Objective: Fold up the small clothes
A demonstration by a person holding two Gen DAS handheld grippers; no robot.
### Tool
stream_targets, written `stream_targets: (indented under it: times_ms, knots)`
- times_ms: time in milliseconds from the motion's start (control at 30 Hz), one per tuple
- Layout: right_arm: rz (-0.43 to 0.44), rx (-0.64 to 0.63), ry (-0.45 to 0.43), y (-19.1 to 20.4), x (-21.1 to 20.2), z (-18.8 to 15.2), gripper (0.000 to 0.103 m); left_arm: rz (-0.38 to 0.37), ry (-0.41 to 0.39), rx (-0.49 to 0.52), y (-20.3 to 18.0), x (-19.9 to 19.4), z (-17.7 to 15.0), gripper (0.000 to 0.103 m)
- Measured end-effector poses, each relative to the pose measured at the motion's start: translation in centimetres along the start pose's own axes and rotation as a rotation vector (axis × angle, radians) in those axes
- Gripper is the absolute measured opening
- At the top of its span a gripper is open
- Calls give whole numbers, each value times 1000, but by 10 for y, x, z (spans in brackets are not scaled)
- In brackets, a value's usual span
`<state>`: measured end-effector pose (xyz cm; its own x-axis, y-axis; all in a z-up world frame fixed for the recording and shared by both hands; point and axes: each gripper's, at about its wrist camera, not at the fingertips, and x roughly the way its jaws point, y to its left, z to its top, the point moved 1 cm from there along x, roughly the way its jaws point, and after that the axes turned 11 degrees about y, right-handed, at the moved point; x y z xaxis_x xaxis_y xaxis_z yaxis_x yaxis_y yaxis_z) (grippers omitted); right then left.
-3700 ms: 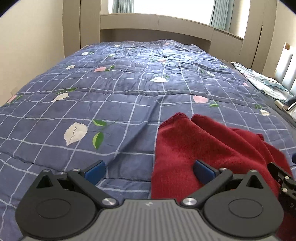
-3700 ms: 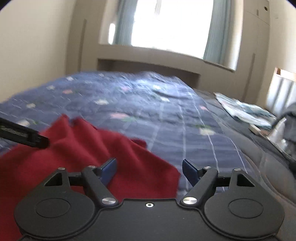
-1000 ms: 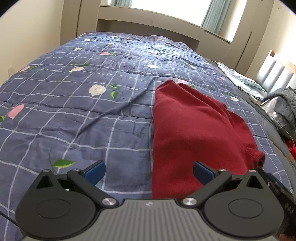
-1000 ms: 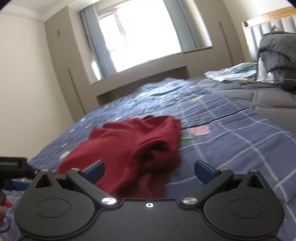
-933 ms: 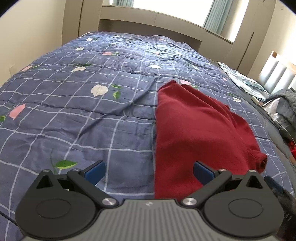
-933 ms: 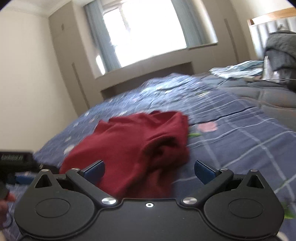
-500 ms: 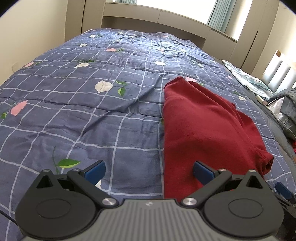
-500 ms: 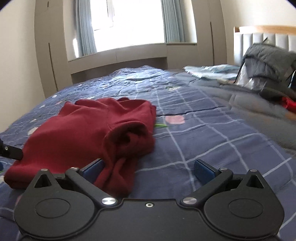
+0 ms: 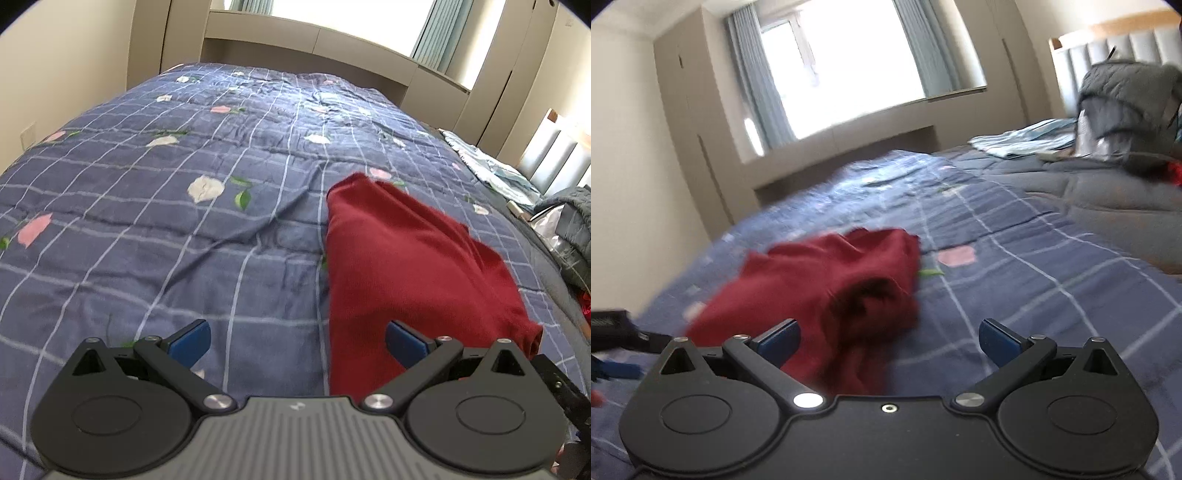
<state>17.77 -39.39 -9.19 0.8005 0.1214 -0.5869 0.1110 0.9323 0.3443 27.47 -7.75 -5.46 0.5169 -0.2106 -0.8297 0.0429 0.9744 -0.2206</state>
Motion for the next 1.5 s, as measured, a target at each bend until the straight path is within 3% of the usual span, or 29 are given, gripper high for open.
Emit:
stream_targets:
  times_ms: [100,367,500,800,1000,1033,1200,1367,1433,1500]
  knots:
    - [61,7,2,-2,6,14,102,-14,-4,17,-5,7,13,103]
    - [120,33,69,-13,55,55,102,-22,17,49,-17,35,36,103]
    - [142,80,113,-22,80,57,102,-30,18,61,-19,44,41,103]
    - [158,52,86,-20,83,50,101,-89,34,45,-24,63,45,103]
    - [165,41,79,-19,82,48,75,-117,62,18,-21,68,46,102]
    - [166,40,82,-18,82,48,64,-120,66,17,-21,68,46,102]
    - [179,45,91,-19,84,47,54,-161,91,42,-27,67,44,100]
    - [177,44,90,-19,84,48,49,-194,103,73,-37,63,42,80]
    - [170,35,86,-17,84,48,41,-173,109,82,-42,60,44,76]
    - [155,5,77,-12,81,48,34,-131,101,110,-48,55,45,61]
